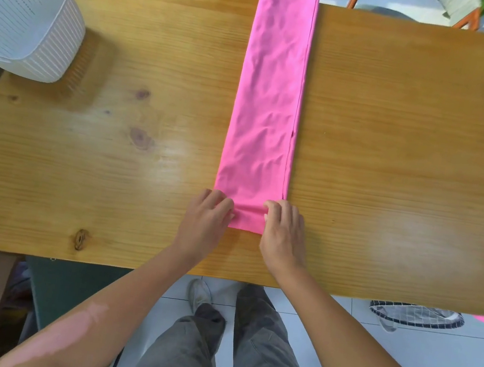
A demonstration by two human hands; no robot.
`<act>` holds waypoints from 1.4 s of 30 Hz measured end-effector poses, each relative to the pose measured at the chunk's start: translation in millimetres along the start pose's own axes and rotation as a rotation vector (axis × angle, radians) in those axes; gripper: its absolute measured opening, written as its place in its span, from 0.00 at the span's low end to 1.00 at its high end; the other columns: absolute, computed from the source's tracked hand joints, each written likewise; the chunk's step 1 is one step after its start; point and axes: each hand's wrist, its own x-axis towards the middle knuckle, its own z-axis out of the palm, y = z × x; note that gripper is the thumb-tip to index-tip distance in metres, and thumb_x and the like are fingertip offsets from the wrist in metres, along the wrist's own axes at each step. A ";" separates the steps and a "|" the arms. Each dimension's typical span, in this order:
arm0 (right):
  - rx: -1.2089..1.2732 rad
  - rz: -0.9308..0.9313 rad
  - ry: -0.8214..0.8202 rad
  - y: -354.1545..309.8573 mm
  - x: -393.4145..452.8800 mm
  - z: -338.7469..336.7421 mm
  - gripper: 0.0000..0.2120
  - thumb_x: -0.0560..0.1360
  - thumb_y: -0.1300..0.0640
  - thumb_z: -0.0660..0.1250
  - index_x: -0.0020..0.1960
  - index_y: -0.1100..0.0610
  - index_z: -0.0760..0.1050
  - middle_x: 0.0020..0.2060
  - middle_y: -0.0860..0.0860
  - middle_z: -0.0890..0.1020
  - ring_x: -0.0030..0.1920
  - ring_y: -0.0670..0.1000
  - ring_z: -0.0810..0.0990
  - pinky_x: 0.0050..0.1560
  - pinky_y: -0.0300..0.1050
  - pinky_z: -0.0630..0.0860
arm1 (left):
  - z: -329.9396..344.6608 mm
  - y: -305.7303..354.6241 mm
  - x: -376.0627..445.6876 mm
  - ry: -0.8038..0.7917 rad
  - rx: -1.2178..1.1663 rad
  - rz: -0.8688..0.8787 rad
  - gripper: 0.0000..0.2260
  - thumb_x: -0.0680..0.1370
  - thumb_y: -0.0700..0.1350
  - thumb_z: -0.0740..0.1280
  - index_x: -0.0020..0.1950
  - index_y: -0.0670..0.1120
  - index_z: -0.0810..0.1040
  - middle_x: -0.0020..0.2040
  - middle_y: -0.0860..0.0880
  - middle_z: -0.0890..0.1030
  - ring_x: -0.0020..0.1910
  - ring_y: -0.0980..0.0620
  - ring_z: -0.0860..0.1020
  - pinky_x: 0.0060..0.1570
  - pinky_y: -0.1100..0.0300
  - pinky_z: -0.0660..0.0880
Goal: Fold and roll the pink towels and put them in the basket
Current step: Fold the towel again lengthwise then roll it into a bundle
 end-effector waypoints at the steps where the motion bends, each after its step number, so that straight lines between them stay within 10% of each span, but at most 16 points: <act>1: -0.018 -0.053 0.017 0.6 0.2 0.5 0.14 0.69 0.71 0.67 0.52 0.58 0.75 0.47 0.53 0.76 0.45 0.56 0.73 0.45 0.49 0.69 | 3.2 2.7 -2.4 -0.004 0.047 0.107 0.05 0.75 0.32 0.69 0.44 0.41 0.78 0.43 0.47 0.78 0.42 0.46 0.72 0.43 0.52 0.71; 6: 0.040 -0.165 0.093 10.2 -8.6 4.3 0.11 0.69 0.73 0.70 0.45 0.59 0.79 0.42 0.53 0.79 0.42 0.56 0.77 0.47 0.46 0.71 | 14.6 9.3 -28.9 -0.024 0.140 0.179 0.11 0.78 0.31 0.60 0.53 0.39 0.80 0.50 0.44 0.80 0.50 0.42 0.78 0.49 0.48 0.78; 13: -0.149 -0.307 0.057 17.7 -39.4 7.8 0.17 0.81 0.64 0.59 0.68 0.63 0.75 0.61 0.57 0.80 0.63 0.57 0.78 0.70 0.53 0.70 | 20.0 9.7 -52.4 -0.074 0.228 0.147 0.19 0.81 0.32 0.57 0.72 0.36 0.74 0.70 0.39 0.76 0.72 0.41 0.73 0.69 0.47 0.72; 22: -0.363 -0.355 0.028 23.0 -15.4 4.8 0.20 0.80 0.63 0.56 0.70 0.62 0.73 0.59 0.57 0.79 0.61 0.58 0.77 0.68 0.56 0.72 | 20.0 1.1 -19.5 -0.019 0.283 0.164 0.14 0.81 0.35 0.65 0.67 0.38 0.79 0.62 0.41 0.81 0.63 0.41 0.78 0.66 0.48 0.74; 32: -0.048 -0.228 -0.037 27.2 29.8 -6.7 0.13 0.75 0.67 0.68 0.58 0.57 0.76 0.45 0.52 0.77 0.49 0.57 0.75 0.54 0.50 0.70 | 15.5 8.9 21.6 -0.029 0.165 -0.053 0.14 0.74 0.31 0.65 0.58 0.42 0.80 0.49 0.46 0.82 0.47 0.43 0.80 0.50 0.51 0.75; 42: -0.029 -0.351 0.134 27.0 30.9 -4.8 0.10 0.78 0.67 0.64 0.54 0.59 0.81 0.48 0.53 0.82 0.50 0.55 0.78 0.53 0.49 0.74 | 27.7 7.3 22.4 0.119 0.241 0.045 0.07 0.80 0.34 0.66 0.54 0.41 0.81 0.52 0.44 0.80 0.51 0.43 0.76 0.51 0.51 0.74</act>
